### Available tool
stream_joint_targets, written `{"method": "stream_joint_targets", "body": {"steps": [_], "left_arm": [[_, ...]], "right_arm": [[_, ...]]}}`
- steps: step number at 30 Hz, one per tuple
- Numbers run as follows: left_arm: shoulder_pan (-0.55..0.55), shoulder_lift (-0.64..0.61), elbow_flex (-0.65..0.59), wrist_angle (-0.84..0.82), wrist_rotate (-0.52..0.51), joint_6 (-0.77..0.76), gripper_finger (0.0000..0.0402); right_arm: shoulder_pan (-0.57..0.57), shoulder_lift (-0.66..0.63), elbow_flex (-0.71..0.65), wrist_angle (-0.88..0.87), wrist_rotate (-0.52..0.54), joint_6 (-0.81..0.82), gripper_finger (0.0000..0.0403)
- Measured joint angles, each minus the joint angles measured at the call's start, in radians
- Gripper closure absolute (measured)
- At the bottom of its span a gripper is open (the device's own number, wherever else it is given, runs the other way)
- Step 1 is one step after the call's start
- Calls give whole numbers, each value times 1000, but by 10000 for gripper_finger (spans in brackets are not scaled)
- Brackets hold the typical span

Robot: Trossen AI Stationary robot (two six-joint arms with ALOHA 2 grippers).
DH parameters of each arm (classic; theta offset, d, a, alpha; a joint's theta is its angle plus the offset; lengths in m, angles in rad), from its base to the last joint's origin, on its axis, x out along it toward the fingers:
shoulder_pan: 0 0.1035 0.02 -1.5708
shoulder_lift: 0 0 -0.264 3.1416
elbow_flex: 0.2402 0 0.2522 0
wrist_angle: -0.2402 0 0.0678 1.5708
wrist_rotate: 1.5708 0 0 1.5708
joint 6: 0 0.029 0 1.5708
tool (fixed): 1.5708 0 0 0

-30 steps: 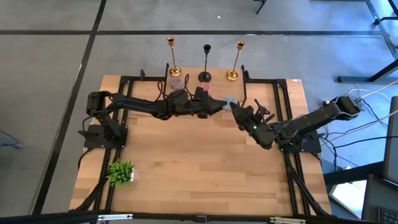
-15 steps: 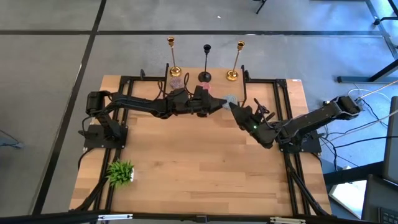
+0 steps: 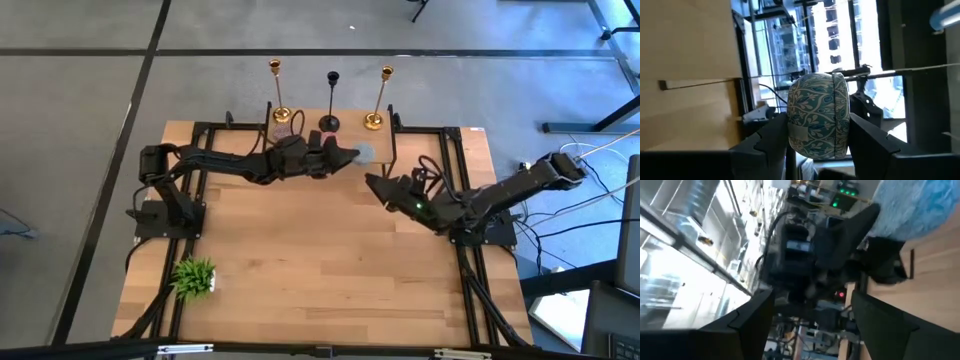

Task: Pick & Place candle stick holders
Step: Put the blue scented candle on the shelf

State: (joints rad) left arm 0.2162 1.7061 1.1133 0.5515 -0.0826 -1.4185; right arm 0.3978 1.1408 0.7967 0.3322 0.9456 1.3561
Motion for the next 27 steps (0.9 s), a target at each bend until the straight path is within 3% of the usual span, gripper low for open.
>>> {"method": "stream_joint_targets", "body": {"steps": [7, 18, 23, 27], "left_arm": [[9, 8, 5, -5, 11, -8, 232], [-65, 229, 280, -99, 190, -15, 232], [-63, 211, 279, -175, 119, -20, 232], [-75, 153, 236, -189, -48, -31, 232]], "right_arm": [[29, 2, 0, 18, -7, -22, 135], [212, -32, 0, -21, -3, -19, 135], [359, -33, 1, -202, 164, 216, 135], [451, -30, 0, -465, 398, 544, 135]]}}
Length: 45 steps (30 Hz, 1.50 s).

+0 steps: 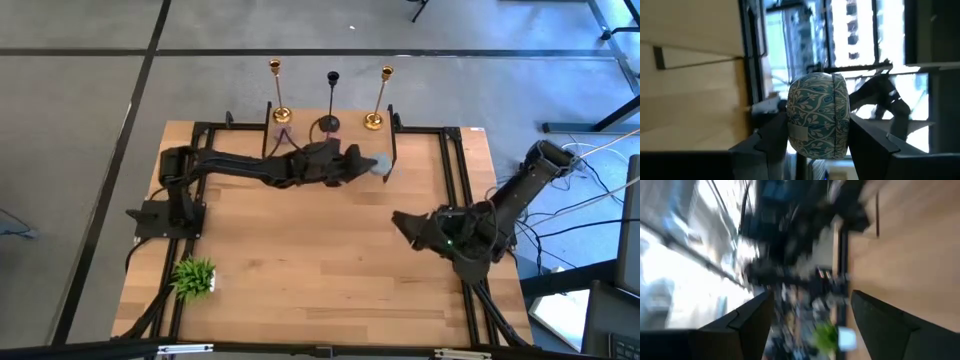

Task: Pick & Place candle stick holders
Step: Put the blue scented candle on the shelf

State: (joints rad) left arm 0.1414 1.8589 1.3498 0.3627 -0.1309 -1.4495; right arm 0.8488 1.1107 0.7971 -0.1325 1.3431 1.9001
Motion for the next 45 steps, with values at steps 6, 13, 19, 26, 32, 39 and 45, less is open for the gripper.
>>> {"method": "stream_joint_targets", "body": {"steps": [6, 13, 19, 26, 32, 39, 45], "left_arm": [[-32, -86, -110, -15, -250, -46, 232], [-124, -31, -169, 74, -628, -252, 232], [-133, 191, -2, 295, -774, -212, 232], [-134, 417, 363, 248, -849, -156, 232], [-140, 435, 447, -35, -904, -280, 232], [-140, 437, 447, -159, -932, -422, 232], [-130, 437, 447, -157, -969, -469, 232]], "right_arm": [[18, -1, 0, -211, 32, 261, 135], [30, -61, 0, -371, -201, 310, 135], [84, -161, 0, -388, -311, 102, 135], [130, -217, 0, -383, -326, -25, 135], [195, -235, 0, -381, -327, -58, 135], [235, -255, 0, -402, -326, -84, 135], [253, -271, 0, -403, -324, -110, 135]]}}
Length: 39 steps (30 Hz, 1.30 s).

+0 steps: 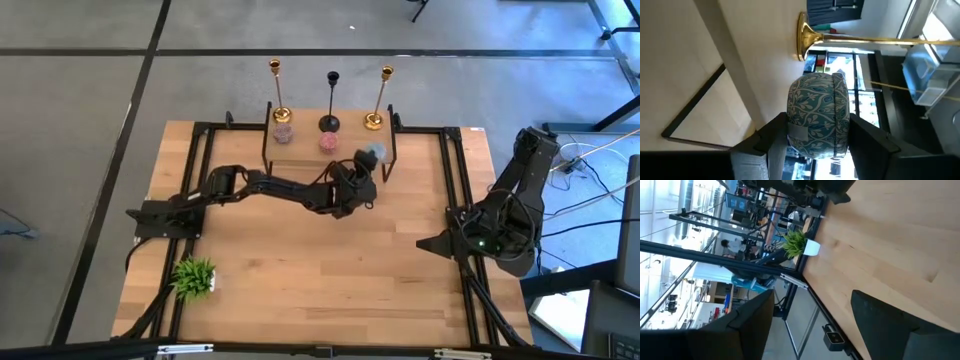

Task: Pick & Place candle stick holders
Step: Put the blue scented candle on the shelf

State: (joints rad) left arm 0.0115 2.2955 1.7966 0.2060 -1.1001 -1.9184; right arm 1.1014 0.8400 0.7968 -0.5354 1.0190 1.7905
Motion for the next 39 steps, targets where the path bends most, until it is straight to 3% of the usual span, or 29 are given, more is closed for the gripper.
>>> {"method": "stream_joint_targets", "body": {"steps": [11, 15, 18, 25, 39], "left_arm": [[42, 0, 0, -7, 84, -7, 232], [68, 0, 0, -20, 187, -7, 230], [80, 0, 0, -24, 237, 7, 205], [72, -2, 0, -21, 238, 55, 157], [55, -2, 1, -24, 196, 42, 154]], "right_arm": [[1, -40, 0, -4, 1, -53, 135], [1, -42, 0, -4, 0, -56, 135], [1, -47, 0, -4, 0, -64, 135], [1, -61, 0, 0, -1, -79, 135], [15, -61, 0, 11, 5, -81, 135]]}}
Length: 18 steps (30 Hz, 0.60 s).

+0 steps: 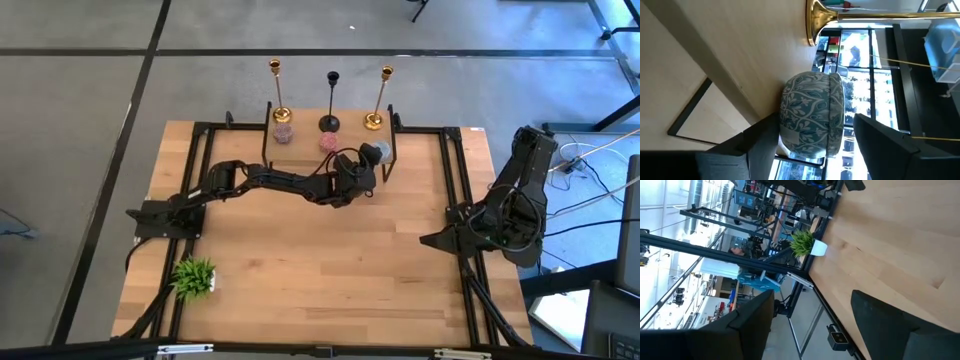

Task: Pick & Place candle stick holders
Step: Put the blue scented candle on the shelf

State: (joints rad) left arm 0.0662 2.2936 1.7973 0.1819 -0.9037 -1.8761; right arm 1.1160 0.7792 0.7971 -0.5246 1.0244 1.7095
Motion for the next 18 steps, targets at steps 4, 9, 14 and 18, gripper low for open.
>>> {"method": "stream_joint_targets", "body": {"steps": [4, 9, 14, 18], "left_arm": [[0, -2, 0, -1, 1, -3, 153], [1, -13, -1, -12, 3, 5, 153], [18, -49, 0, -77, 42, 30, 153], [34, -94, 0, -178, 65, 65, 153]], "right_arm": [[0, 0, 0, 24, -2, -22, 135], [0, 0, 0, 44, -5, -43, 135], [0, 1, 0, 52, -3, -51, 135], [0, 7, 0, 80, 8, -82, 135]]}}
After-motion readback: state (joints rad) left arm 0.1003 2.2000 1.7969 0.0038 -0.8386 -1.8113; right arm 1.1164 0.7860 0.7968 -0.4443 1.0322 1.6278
